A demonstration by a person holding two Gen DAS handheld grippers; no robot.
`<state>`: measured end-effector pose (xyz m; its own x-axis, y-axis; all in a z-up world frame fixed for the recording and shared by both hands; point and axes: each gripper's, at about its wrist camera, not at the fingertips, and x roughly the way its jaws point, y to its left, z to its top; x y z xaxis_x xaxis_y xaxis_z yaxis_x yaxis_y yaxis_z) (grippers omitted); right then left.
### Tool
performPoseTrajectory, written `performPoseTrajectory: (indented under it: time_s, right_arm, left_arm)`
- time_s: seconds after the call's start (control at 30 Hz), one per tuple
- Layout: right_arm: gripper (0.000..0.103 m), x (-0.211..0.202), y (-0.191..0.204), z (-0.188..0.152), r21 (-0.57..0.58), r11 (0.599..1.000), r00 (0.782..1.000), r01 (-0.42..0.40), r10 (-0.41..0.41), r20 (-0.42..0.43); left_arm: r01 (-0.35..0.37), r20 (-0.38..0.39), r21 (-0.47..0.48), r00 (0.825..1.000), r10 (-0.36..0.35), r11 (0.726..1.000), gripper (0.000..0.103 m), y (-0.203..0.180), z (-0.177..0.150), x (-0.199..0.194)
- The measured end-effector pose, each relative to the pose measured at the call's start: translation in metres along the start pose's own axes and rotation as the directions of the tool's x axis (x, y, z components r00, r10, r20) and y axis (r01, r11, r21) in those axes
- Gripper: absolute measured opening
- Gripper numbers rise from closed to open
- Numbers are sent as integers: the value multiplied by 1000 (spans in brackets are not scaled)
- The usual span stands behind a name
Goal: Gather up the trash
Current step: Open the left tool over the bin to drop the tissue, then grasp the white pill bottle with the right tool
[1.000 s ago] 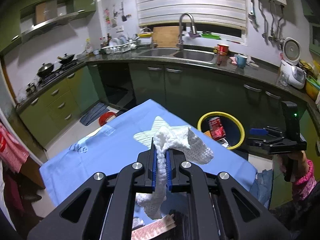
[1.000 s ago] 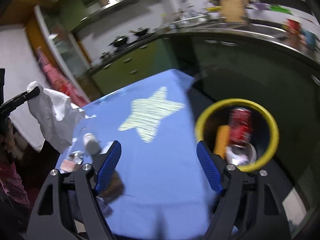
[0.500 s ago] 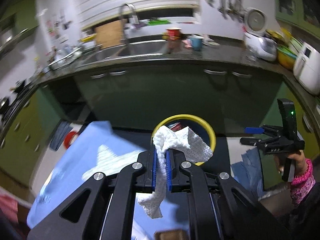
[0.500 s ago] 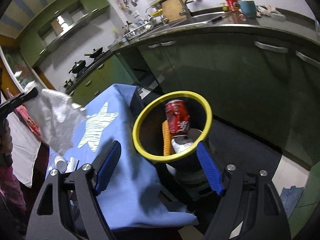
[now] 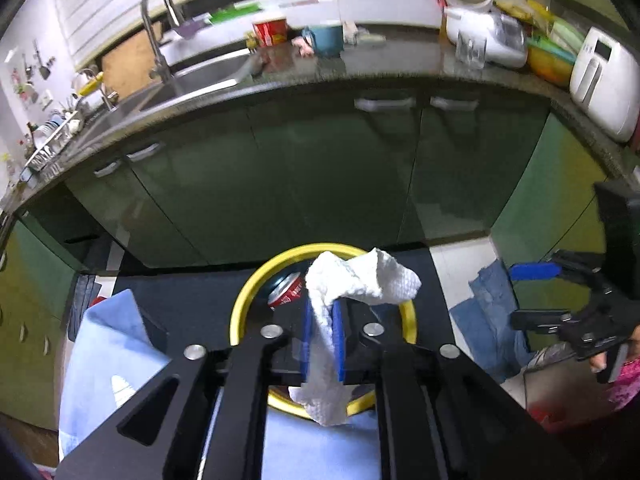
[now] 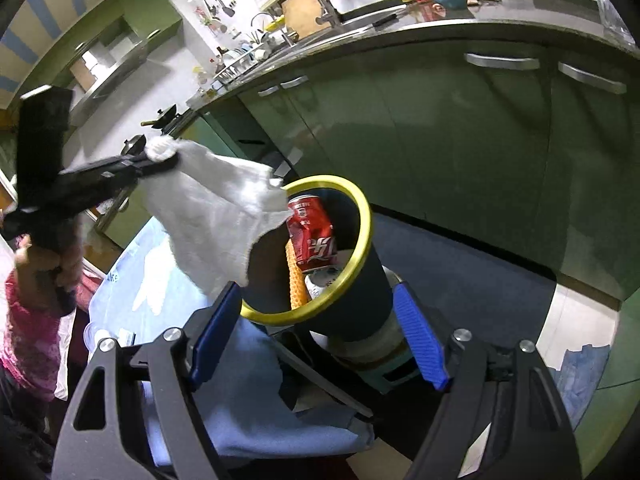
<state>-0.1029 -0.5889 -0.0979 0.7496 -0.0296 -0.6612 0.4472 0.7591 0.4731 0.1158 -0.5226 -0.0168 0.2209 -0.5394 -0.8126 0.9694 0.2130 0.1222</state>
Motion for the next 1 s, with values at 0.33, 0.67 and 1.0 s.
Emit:
performPoseTrajectory:
  time_s: [0.33, 0.67, 1.0]
  right_arm:
    - [76, 11, 0, 0, 3, 1000, 1000, -14, 14, -26]
    - [78, 15, 21, 0, -45, 998, 998, -37, 35, -54]
    - [78, 49, 125, 2, -286, 950, 979, -123, 68, -193]
  left_arm:
    - [-36, -31, -20, 999, 35, 999, 71, 10, -12, 28]
    - [-95, 166, -305, 974, 152, 948, 85, 57, -76, -133]
    - [-200, 166, -728, 877, 452, 656, 98, 129, -278, -264]
